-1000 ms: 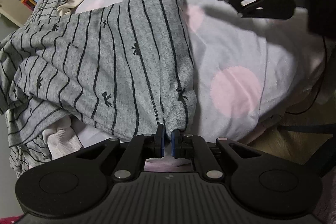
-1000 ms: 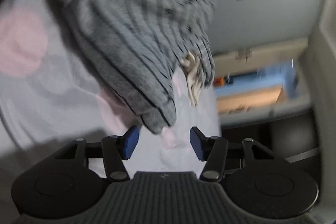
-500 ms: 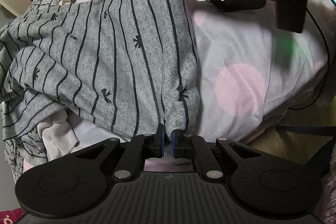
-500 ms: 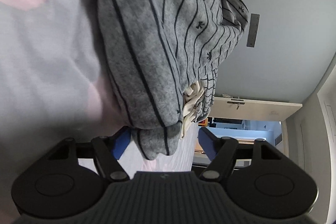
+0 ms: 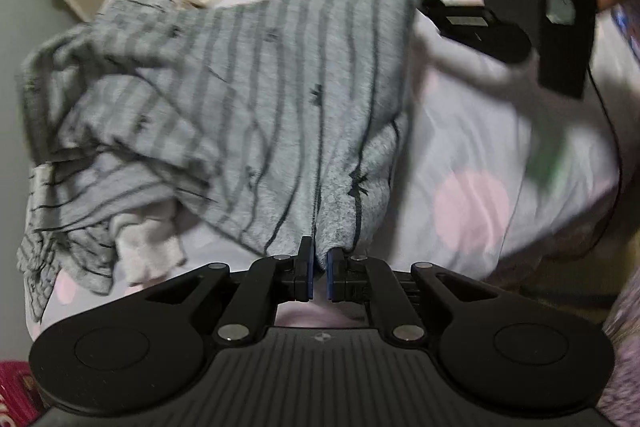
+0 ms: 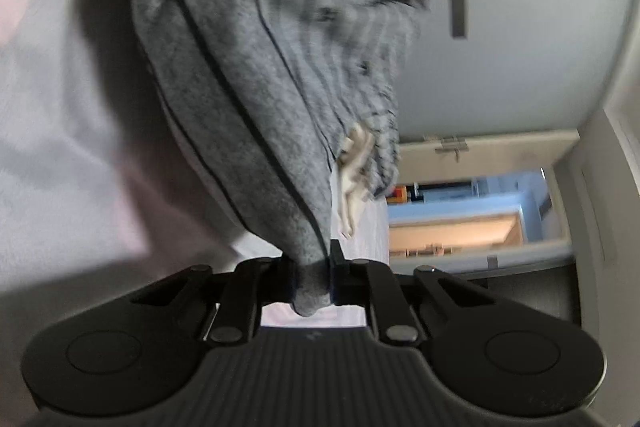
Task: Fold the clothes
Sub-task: 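Lift the grey garment with both tools, stretching it between them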
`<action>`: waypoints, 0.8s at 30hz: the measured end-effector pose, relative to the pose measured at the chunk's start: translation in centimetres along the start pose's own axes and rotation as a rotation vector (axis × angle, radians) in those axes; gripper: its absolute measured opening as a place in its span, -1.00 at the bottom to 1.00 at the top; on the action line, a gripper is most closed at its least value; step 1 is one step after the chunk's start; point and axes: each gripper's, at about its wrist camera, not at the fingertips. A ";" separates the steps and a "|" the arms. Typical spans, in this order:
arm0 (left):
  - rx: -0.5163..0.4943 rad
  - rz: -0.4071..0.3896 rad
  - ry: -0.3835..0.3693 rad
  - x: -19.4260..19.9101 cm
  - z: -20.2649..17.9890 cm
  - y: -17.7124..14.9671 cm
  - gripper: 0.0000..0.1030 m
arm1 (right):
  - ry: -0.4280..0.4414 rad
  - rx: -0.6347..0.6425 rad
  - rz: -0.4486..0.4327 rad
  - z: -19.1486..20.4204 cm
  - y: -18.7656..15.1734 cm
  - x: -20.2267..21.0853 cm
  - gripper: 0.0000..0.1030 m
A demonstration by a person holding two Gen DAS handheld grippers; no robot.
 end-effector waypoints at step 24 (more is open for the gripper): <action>0.038 -0.728 -0.237 25.9 5.2 12.0 -0.93 | -0.279 -0.532 0.199 -33.0 -3.1 15.1 -0.74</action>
Point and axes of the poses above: each gripper's, at about its wrist camera, not at the fingertips, and x roughly against the way its jaws point, z to its left, y to its top, and after that the axes turned 6 degrees about -y, right-handed
